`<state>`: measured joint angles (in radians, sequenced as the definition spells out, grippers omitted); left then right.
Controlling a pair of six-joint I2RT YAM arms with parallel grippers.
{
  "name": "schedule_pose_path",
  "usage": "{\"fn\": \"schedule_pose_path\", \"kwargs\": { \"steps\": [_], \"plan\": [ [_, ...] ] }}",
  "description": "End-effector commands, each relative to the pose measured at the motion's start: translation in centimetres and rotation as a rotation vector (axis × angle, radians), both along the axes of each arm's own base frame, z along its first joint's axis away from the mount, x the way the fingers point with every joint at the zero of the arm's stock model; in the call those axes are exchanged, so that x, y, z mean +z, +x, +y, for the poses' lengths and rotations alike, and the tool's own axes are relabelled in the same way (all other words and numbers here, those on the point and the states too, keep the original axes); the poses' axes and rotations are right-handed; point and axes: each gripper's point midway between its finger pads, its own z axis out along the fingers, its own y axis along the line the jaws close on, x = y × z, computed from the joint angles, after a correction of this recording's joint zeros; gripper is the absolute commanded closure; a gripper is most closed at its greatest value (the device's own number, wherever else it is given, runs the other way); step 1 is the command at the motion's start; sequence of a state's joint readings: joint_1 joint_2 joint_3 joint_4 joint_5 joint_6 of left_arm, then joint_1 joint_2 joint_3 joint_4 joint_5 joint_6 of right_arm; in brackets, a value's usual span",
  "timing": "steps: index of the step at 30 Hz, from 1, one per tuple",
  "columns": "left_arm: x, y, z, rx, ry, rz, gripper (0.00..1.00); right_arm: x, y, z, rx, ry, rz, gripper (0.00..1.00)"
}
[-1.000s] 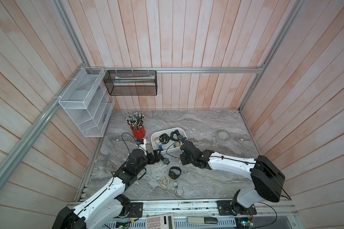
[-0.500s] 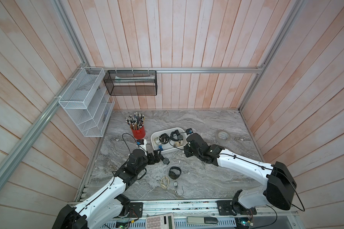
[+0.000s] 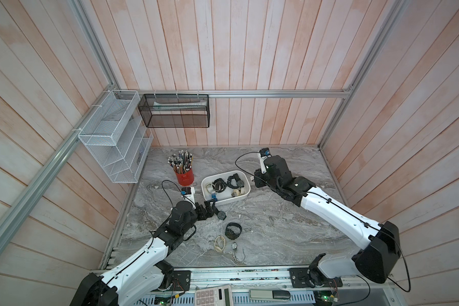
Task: Put the watch into the storage box
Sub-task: Place the watch in the storage box.
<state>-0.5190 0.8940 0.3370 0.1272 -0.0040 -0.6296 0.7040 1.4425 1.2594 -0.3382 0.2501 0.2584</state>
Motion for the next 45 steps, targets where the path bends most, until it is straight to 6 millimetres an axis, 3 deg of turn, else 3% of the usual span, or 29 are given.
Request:
{"fn": "schedule_pose_path", "kwargs": {
  "steps": [1,12,22,35,39,45],
  "plan": [
    [0.1,-0.9,0.0,-0.017,-0.034,-0.006,0.01,-0.7,1.0,1.3,0.036,-0.014,0.007,0.98],
    [-1.3,-2.2,1.1,0.022,-0.062,0.041,0.0,-3.4,5.4,3.2,0.055,-0.039,0.009,0.98],
    [-1.7,-2.6,0.9,-0.002,-0.055,0.055,0.0,-8.1,8.2,5.4,0.066,-0.058,0.049,0.98],
    [-2.4,-2.6,0.7,-0.012,-0.039,0.079,0.0,-12.4,10.9,5.3,0.035,-0.096,0.079,0.96],
    [-2.6,-2.6,0.6,-0.016,-0.037,0.082,0.0,-12.0,10.8,5.6,0.044,-0.079,0.084,0.82],
    [-2.5,-2.5,0.1,-0.043,-0.028,0.077,0.0,-7.5,9.7,5.1,0.046,-0.024,0.037,0.46]
  ]
}}
